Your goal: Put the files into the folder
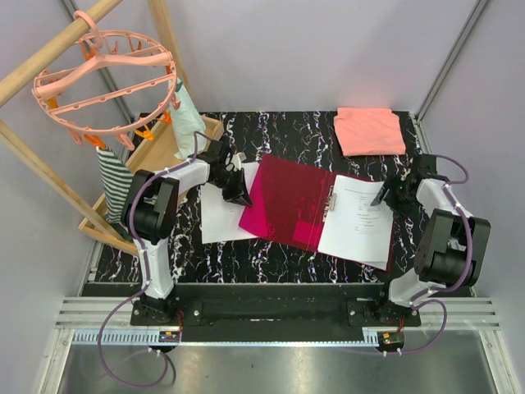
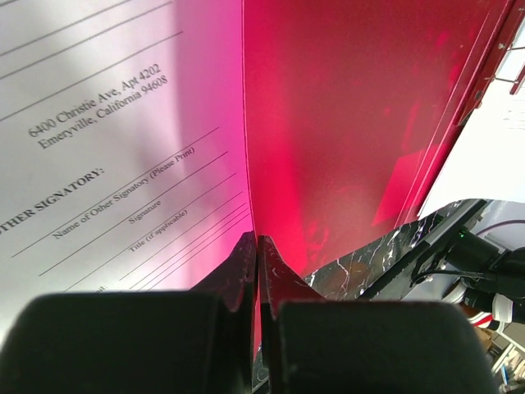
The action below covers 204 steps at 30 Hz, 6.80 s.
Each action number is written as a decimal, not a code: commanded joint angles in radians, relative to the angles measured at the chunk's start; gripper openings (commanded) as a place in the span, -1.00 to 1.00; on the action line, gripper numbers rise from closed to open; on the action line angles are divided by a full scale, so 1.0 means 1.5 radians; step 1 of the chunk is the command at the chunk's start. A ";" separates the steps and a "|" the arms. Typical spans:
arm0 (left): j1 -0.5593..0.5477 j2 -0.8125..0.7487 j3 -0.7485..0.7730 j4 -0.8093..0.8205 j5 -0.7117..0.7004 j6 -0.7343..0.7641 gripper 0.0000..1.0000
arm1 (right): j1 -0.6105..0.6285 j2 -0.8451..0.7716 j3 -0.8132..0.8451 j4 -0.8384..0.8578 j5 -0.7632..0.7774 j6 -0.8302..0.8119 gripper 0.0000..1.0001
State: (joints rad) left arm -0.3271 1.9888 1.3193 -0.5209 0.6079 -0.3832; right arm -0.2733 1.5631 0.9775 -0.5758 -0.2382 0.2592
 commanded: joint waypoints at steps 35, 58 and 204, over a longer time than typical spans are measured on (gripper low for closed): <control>-0.157 -0.062 -0.023 0.247 -0.057 -0.254 0.01 | 0.401 -0.076 0.233 0.094 0.024 0.141 1.00; 0.033 -0.233 -0.280 0.206 -0.308 -0.192 -0.64 | 0.664 0.438 0.617 -0.083 0.215 0.159 0.61; 0.052 -0.097 -0.099 -0.064 -0.123 0.068 -1.00 | 0.125 -0.136 0.036 -0.068 0.038 -0.025 -1.00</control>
State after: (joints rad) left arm -0.2893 1.8782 1.1500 -0.5838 0.5400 -0.3237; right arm -0.0814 1.3926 1.0260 -0.6540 -0.2501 0.2508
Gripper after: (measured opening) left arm 0.005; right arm 0.006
